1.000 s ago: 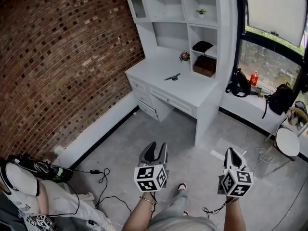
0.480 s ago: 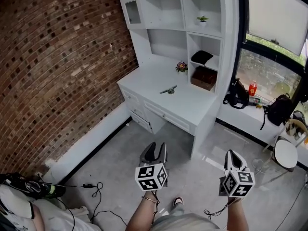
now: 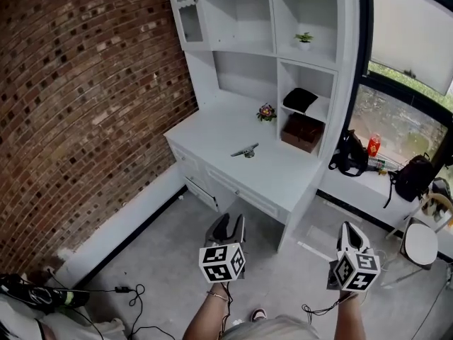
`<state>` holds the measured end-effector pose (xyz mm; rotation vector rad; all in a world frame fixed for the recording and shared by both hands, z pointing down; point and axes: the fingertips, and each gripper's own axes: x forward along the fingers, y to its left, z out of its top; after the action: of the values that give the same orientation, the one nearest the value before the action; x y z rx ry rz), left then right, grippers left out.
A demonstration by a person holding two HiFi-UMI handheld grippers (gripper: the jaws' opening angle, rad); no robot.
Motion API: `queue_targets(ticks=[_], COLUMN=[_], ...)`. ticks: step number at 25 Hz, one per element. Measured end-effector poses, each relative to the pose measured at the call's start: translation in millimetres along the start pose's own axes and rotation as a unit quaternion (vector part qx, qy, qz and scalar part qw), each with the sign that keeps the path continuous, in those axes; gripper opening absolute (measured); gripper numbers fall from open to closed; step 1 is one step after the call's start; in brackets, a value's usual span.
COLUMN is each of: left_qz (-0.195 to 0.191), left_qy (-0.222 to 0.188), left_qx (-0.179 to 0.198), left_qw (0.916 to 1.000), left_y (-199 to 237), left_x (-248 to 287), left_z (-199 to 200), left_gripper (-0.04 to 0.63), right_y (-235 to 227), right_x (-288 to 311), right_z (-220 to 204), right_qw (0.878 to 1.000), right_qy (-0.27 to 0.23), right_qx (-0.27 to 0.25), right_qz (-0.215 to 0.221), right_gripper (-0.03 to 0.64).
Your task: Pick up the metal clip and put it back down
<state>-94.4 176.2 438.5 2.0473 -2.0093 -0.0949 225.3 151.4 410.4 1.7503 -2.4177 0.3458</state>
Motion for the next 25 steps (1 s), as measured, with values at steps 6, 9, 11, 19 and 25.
queue_targets(ticks=[6, 9, 11, 19, 25], left_qz=[-0.002, 0.007, 0.012, 0.041, 0.086], left_qy=[0.022, 0.039, 0.047, 0.051, 0.037], left_qx=[0.007, 0.006, 0.008, 0.012, 0.002], left_qw=[0.9997, 0.9992, 0.9988, 0.9978, 0.9956], left_y=[3.9, 7.4, 7.5, 11.1, 26.9], left_x=[35.0, 56.9, 75.0, 151.7, 194.3], left_z=[-6.5, -16.5, -19.5, -6.1, 11.6], left_gripper=[0.166, 0.166, 0.165, 0.164, 0.164], right_y=[-42.2, -50.9, -54.5, -55.7, -59.8], right_x=[29.6, 56.8, 82.1, 192.5, 262.6], right_z=[-16.1, -16.5, -13.7, 23.2, 40.1], right_qw=[0.998, 0.998, 0.998, 0.998, 0.996], right_qy=[0.031, 0.038, 0.039, 0.036, 0.051], right_qx=[0.037, 0.041, 0.044, 0.028, 0.014], right_qz=[-0.031, -0.031, -0.023, 0.034, 0.075], right_gripper=[0.0, 0.0, 0.0, 0.0, 0.0])
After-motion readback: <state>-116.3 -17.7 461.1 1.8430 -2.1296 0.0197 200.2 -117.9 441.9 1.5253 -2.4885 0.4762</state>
